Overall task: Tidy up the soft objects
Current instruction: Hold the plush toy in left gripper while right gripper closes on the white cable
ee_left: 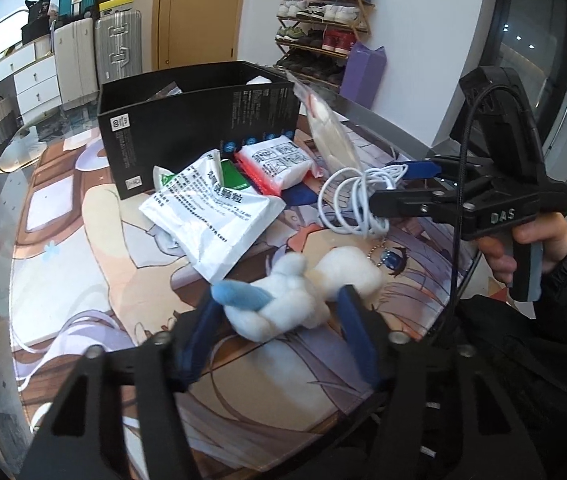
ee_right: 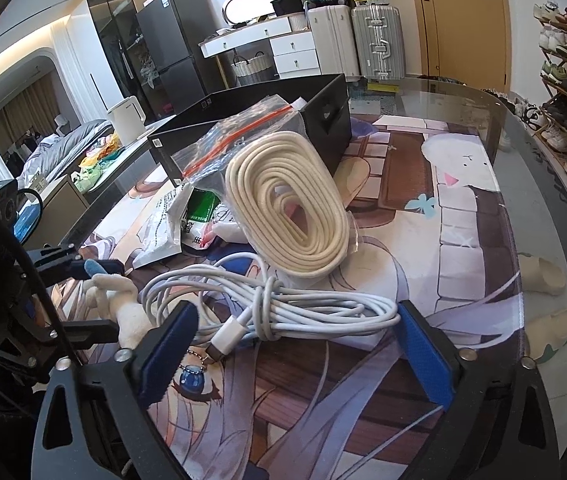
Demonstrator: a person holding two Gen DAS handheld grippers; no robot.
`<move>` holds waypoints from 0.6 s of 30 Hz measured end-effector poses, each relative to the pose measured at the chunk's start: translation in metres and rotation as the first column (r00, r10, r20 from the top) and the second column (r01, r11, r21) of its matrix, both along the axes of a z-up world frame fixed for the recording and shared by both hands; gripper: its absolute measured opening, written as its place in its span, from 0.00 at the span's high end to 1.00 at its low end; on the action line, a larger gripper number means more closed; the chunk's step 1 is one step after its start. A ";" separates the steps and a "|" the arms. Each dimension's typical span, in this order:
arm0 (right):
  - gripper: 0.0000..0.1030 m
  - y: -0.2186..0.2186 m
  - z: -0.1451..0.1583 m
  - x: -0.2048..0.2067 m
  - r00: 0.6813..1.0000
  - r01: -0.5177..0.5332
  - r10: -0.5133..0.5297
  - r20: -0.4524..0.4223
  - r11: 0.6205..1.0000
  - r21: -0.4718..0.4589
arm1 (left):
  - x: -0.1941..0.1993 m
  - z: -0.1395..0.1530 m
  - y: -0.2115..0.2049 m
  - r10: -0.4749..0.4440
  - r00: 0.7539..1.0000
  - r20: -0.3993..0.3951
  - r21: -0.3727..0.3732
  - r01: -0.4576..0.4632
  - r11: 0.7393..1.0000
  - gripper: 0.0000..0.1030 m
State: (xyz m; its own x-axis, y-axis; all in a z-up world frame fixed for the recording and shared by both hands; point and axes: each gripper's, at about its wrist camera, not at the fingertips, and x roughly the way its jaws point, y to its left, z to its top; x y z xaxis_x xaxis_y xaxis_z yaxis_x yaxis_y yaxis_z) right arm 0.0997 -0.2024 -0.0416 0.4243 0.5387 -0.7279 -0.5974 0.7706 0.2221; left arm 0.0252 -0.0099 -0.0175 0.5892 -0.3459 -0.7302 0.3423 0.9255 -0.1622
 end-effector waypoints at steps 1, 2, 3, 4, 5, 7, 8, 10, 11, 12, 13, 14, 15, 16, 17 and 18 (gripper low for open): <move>0.16 -0.001 0.000 0.000 1.000 0.004 -0.004 -0.002 1.000 0.005 | 0.000 0.000 0.000 0.001 1.000 0.000 0.001 -0.001 1.000 0.53; 0.16 -0.002 0.001 0.001 1.000 0.006 -0.006 -0.008 1.000 0.013 | 0.000 0.000 0.001 0.000 1.000 0.000 -0.003 0.000 1.000 0.53; 0.16 -0.003 0.000 0.002 1.000 0.006 -0.005 -0.010 1.000 0.016 | 0.000 0.000 0.002 0.000 1.000 0.000 -0.007 0.000 1.000 0.54; 0.17 -0.003 0.000 0.002 1.000 0.005 -0.005 -0.008 1.000 0.015 | 0.000 0.001 0.002 -0.001 1.000 -0.001 -0.008 0.001 1.000 0.54; 0.18 -0.003 0.000 0.002 1.000 0.006 -0.006 -0.006 1.000 0.013 | 0.000 0.001 0.002 -0.001 1.000 0.000 -0.009 0.001 1.000 0.55; 0.19 -0.004 0.000 0.004 1.000 0.008 -0.008 -0.009 1.000 0.022 | -0.001 0.001 0.003 -0.001 1.000 0.002 -0.014 0.001 1.000 0.55; 0.19 -0.006 -0.001 0.005 1.000 0.008 -0.008 -0.012 1.000 0.029 | -0.001 0.002 0.003 -0.001 1.000 0.004 -0.018 0.001 1.000 0.55; 0.20 -0.007 0.000 0.005 1.000 0.005 -0.004 -0.013 0.999 0.036 | -0.001 0.003 0.004 -0.001 1.000 0.007 -0.025 0.001 1.000 0.56; 0.21 -0.008 0.000 0.006 1.000 0.003 -0.002 -0.016 0.999 0.042 | -0.001 0.003 0.004 -0.003 1.000 0.007 -0.028 0.003 1.000 0.56; 0.22 -0.009 0.000 0.007 1.000 0.003 -0.002 -0.020 0.999 0.049 | -0.002 0.003 0.004 -0.004 1.000 0.010 -0.030 0.004 1.000 0.56; 0.23 -0.010 0.000 0.006 1.000 0.002 -0.001 -0.022 0.999 0.051 | -0.002 0.004 0.005 -0.004 1.000 0.013 -0.031 0.005 1.000 0.56; 0.23 -0.010 0.000 0.007 1.000 -0.001 0.003 -0.025 0.999 0.054 | -0.003 0.005 0.005 -0.005 1.000 0.015 -0.033 0.005 0.999 0.56; 0.23 -0.011 0.000 0.007 1.000 -0.003 0.004 -0.023 0.999 0.052 | -0.003 0.006 0.005 -0.005 1.000 0.017 -0.035 0.006 0.999 0.56; 0.24 -0.011 0.000 0.006 1.000 -0.005 0.006 -0.020 0.999 0.048 | -0.004 0.007 0.005 -0.005 1.000 0.021 -0.035 0.006 0.999 0.56; 0.24 -0.011 0.001 0.006 1.000 -0.005 0.006 -0.019 0.999 0.045 | -0.004 0.008 0.006 -0.005 1.000 0.024 -0.038 0.006 0.999 0.56; 0.24 -0.012 0.001 0.006 1.000 -0.004 0.005 -0.016 0.999 0.044 | -0.004 0.008 0.006 -0.006 1.000 0.025 -0.041 0.007 0.999 0.56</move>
State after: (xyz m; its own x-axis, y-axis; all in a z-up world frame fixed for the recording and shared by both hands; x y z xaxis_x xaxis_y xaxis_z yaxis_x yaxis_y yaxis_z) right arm 0.1053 -0.2141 -0.0405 0.4103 0.5725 -0.7099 -0.5970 0.7571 0.2655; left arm 0.0210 -0.0036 -0.0094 0.6049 -0.3791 -0.7003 0.3526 0.9160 -0.1913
